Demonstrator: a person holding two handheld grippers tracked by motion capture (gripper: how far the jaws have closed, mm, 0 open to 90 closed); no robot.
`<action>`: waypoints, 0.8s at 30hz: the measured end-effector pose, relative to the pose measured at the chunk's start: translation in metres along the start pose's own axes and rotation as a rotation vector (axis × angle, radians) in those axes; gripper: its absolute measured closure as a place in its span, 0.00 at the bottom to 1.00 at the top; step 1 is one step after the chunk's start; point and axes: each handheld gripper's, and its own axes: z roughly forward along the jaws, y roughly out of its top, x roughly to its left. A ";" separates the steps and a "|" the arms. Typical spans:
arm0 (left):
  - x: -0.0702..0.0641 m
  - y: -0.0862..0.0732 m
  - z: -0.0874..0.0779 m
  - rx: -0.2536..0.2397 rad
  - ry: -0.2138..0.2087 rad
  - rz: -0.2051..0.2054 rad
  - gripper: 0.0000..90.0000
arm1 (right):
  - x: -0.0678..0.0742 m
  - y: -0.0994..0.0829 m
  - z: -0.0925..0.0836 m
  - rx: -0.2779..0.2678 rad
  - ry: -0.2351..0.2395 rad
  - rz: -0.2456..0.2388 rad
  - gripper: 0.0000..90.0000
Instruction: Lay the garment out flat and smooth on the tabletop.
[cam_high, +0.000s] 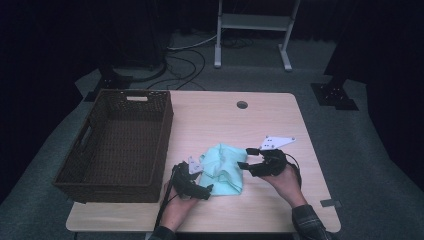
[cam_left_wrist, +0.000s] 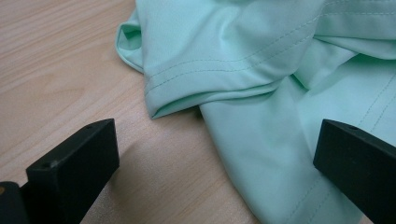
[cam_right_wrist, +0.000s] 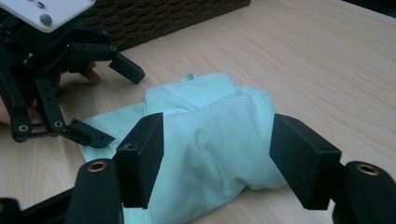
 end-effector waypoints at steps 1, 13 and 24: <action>0.000 0.000 0.000 0.000 0.000 0.000 0.00 | 0.000 0.001 0.001 -0.001 0.002 -0.001 0.40; 0.000 0.000 0.000 -0.001 0.001 0.000 0.00 | 0.003 0.012 0.009 -0.012 0.004 -0.017 0.43; 0.000 0.000 0.000 -0.001 0.000 0.000 0.00 | 0.007 0.018 0.021 -0.014 0.027 -0.035 0.47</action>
